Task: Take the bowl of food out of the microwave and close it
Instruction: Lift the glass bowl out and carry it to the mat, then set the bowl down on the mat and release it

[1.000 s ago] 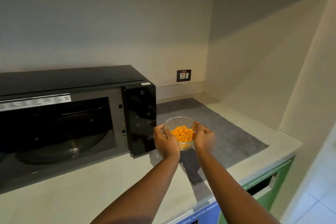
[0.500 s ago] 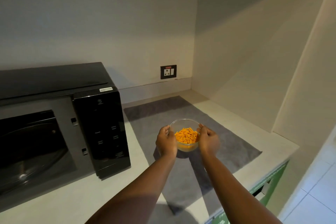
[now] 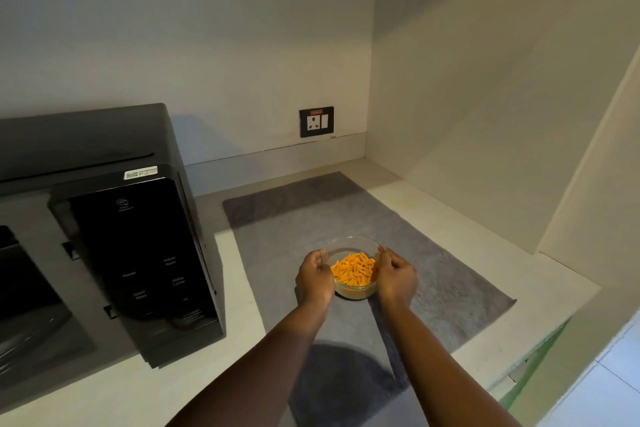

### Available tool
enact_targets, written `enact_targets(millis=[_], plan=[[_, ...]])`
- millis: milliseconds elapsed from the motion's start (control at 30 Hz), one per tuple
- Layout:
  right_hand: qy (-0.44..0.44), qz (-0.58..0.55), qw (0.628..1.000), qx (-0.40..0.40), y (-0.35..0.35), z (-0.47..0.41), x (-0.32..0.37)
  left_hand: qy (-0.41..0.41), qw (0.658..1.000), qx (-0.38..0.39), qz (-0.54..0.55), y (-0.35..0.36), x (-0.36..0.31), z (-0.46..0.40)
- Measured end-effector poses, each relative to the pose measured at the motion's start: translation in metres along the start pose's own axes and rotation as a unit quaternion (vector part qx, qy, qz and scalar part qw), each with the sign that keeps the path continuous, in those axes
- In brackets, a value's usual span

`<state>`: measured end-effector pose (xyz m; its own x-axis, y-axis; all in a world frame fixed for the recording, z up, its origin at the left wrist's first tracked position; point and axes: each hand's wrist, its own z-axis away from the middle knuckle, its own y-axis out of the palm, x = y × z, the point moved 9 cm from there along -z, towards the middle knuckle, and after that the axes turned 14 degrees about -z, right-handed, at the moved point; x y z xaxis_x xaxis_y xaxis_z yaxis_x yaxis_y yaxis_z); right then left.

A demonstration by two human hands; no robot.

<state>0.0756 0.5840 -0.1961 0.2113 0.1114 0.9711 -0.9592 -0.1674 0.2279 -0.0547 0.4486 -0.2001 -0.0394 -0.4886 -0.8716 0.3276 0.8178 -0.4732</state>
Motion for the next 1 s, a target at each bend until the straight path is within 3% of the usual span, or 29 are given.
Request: enact_targets(millis=[367,600,767,1000], plan=[[-0.004,0.055,0.998,0.027,0.001,-0.007,0.004,0.014,1.000,-0.001,-0.018,0.005,-0.005,-0.009],[-0.005,0.087,0.995,0.038,-0.002,-0.010,0.014,0.024,0.995,0.041,-0.085,-0.002,-0.016,-0.010],[-0.080,0.064,0.995,-0.006,-0.010,0.001,0.042,0.092,0.990,0.028,-0.100,-0.025,-0.037,0.001],[-0.216,0.021,0.975,0.038,0.019,0.051,0.085,0.206,0.967,-0.039,-0.144,-0.083,-0.061,0.040]])
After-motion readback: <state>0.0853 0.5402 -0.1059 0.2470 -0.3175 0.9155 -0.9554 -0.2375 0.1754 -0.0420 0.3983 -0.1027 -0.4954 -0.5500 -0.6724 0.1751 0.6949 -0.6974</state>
